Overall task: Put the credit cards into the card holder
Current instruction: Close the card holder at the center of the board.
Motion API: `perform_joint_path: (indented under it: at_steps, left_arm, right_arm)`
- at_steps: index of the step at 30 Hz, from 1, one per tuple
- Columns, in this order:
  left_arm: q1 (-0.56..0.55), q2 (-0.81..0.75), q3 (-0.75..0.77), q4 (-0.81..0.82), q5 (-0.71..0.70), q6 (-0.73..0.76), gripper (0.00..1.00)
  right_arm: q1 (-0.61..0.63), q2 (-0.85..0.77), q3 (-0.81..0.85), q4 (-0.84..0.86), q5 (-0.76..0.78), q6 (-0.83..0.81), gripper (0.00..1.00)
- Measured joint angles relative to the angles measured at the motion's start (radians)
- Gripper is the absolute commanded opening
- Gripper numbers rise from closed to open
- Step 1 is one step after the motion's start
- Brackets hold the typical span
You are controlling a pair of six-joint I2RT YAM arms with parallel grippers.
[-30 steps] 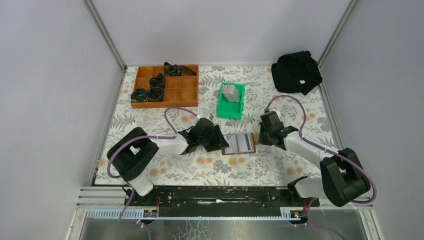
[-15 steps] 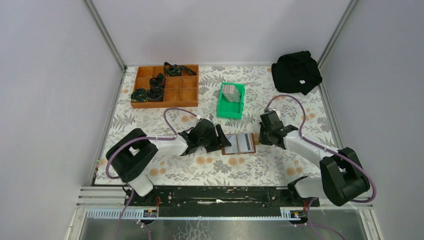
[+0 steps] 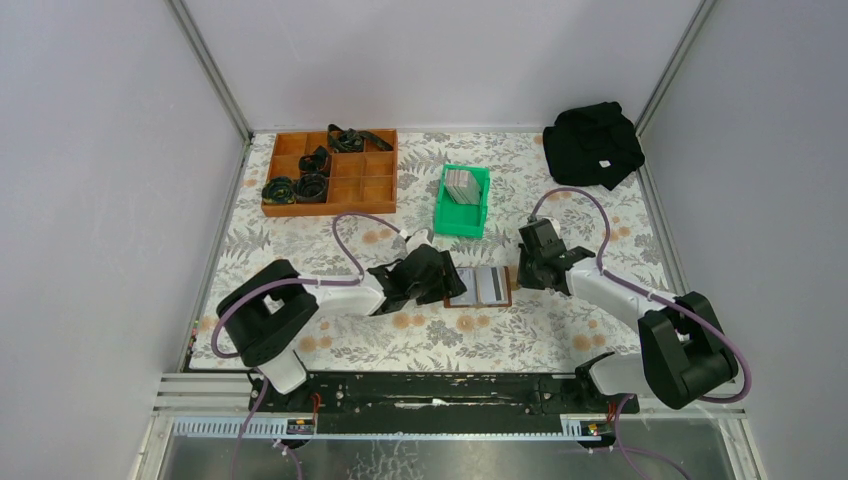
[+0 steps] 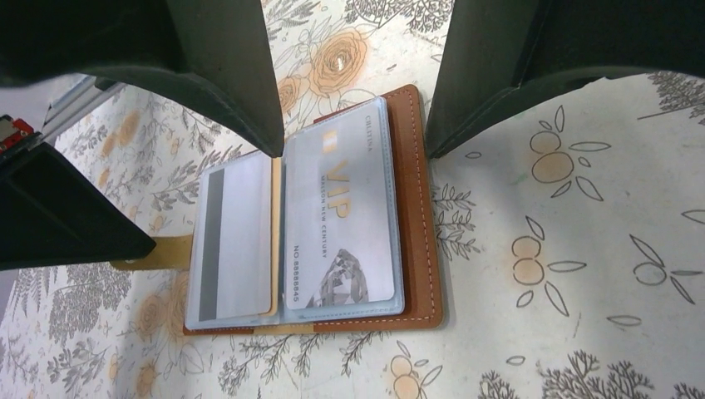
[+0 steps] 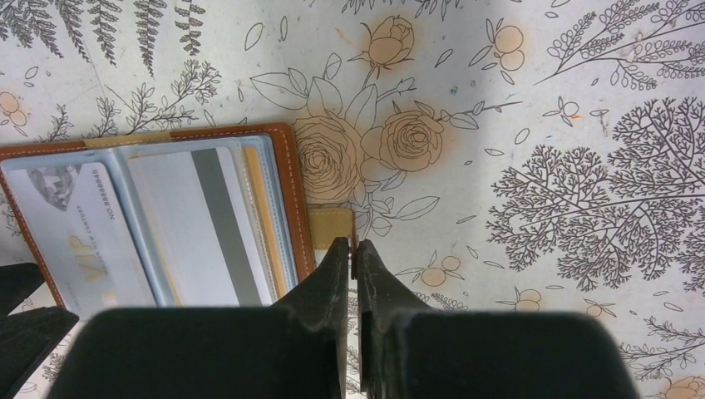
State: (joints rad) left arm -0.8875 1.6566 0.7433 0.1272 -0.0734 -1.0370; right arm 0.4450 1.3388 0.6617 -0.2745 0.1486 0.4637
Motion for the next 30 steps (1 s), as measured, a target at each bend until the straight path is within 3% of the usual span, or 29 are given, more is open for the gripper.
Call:
perform_joint_path:
  at_steps: [6, 15, 30]
  left_arm:
    - [-0.011, 0.023, 0.011, 0.032, -0.047, 0.001, 0.72]
    - [-0.023, -0.035, -0.107, 0.180, -0.050, 0.002, 0.71]
    - [-0.049, 0.017, -0.101, 0.290, 0.051, 0.027, 0.70]
  right_arm:
    - [0.000, 0.003, 0.011, -0.016, 0.000, 0.000, 0.01]
    - [0.000, 0.024, 0.011, -0.032, 0.000, -0.005, 0.01]
    - [0.000, 0.034, 0.011, -0.032, -0.003, -0.013, 0.00]
